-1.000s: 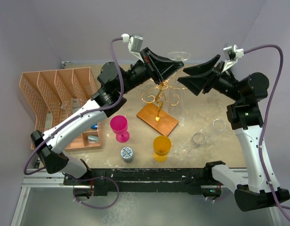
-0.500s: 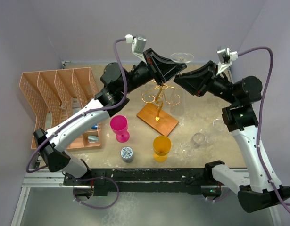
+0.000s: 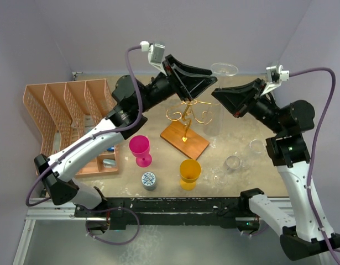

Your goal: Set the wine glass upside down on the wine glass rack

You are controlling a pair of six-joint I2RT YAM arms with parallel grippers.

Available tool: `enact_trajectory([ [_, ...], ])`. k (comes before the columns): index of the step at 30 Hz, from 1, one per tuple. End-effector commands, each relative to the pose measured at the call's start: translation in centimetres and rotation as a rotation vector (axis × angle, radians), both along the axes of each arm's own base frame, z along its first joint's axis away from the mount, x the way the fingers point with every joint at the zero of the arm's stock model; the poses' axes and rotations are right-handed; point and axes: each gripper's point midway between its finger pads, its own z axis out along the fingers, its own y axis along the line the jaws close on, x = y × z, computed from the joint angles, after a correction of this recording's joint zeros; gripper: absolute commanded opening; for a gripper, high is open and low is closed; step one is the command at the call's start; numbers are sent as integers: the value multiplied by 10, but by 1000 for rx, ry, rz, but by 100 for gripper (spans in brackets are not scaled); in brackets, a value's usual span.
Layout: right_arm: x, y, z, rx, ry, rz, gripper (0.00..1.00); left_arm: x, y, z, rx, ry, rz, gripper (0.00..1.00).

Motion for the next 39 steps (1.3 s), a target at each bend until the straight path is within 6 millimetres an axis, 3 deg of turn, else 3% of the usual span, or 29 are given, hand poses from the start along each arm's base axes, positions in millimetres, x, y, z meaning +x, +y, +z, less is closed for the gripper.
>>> enact_trajectory([
  [1, 5, -24, 4, -20, -60, -178, 0, -19, 29, 27, -42, -42, 36, 48],
  [10, 32, -79, -16, -97, -39, -548, 0, -13, 64, -3, 71, 31, 200, 53],
  [16, 42, -108, -37, -157, -28, -720, 0, -4, 96, -43, 170, 120, 353, 54],
  [26, 85, -109, -90, -200, 0, -771, 0, 0, 131, -92, 257, 240, 490, 54],
  [32, 110, -110, -125, -283, -2, -769, 0, -1, 141, -101, 262, 268, 514, 54],
  [36, 131, -126, -146, -337, -7, -709, 0, -1, 141, -103, 267, 273, 517, 54],
  [39, 137, -113, -157, -374, -44, -582, 0, -1, 140, -103, 276, 270, 513, 54],
])
